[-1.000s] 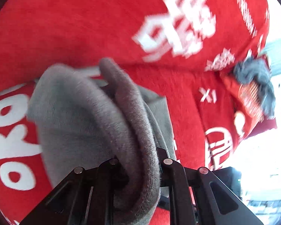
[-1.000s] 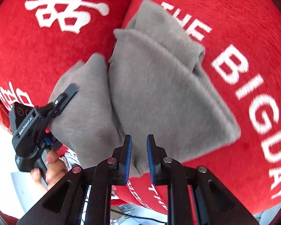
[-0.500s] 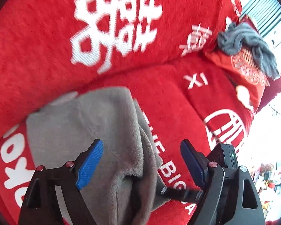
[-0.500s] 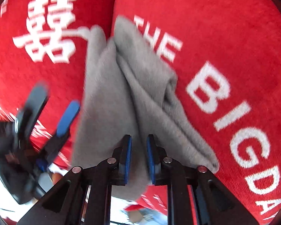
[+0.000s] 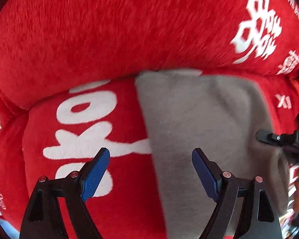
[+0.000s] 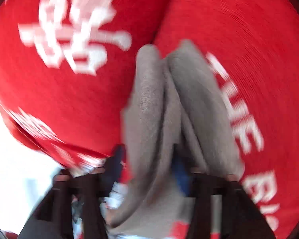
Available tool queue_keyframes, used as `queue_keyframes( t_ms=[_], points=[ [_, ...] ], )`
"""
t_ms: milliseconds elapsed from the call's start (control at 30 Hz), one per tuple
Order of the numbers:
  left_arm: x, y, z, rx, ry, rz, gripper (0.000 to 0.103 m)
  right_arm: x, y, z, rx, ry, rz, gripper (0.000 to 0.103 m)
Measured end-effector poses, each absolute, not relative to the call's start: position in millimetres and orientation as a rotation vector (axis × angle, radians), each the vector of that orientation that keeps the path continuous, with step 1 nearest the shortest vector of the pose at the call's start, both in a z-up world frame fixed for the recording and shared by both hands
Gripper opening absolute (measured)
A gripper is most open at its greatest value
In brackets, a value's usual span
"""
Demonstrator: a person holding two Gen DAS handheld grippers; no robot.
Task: Fold small clothes
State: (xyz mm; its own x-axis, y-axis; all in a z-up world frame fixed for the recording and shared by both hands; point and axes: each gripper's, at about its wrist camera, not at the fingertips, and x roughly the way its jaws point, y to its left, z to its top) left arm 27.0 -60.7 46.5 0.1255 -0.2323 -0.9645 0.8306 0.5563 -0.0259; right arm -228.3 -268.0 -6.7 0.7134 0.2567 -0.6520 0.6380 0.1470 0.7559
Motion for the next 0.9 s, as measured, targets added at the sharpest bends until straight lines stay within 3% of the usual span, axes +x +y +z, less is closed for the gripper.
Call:
queue_keyframes(
  t_ms=[167,300,400,467,533,767,833,900],
  points=[
    [12,-60,46,0.642,1.180,-0.922,0.085,-221,-261,39,1.185,0.808,-0.372,0.013],
    [1,-68,25,0.682,1.221,-0.968,0.085,-247,-263,-7,1.308,0.863,-0.463,0.014],
    [3,-68,23,0.679,1.229,-0.973,0.086,-270,-262,-19,1.404,0.780,-0.505,0.020],
    [8,-65,23,0.683,1.252,-0.954,0.095,-281,-257,-11,1.393,0.775,-0.555,0.023],
    [16,-59,27,0.668,1.272,-0.947,0.095,-280,-255,10,1.318,0.834,-0.650,0.040],
    [0,-41,53,0.722,1.223,-0.986,0.095,-271,-219,75,1.140,0.854,-0.530,0.040],
    [-7,-38,54,0.743,1.225,-1.002,0.095,-258,-203,79,1.112,0.915,-0.462,0.051],
    [-13,-33,51,0.753,1.237,-1.010,0.095,-253,-187,75,1.083,0.975,-0.417,0.052]
  ],
)
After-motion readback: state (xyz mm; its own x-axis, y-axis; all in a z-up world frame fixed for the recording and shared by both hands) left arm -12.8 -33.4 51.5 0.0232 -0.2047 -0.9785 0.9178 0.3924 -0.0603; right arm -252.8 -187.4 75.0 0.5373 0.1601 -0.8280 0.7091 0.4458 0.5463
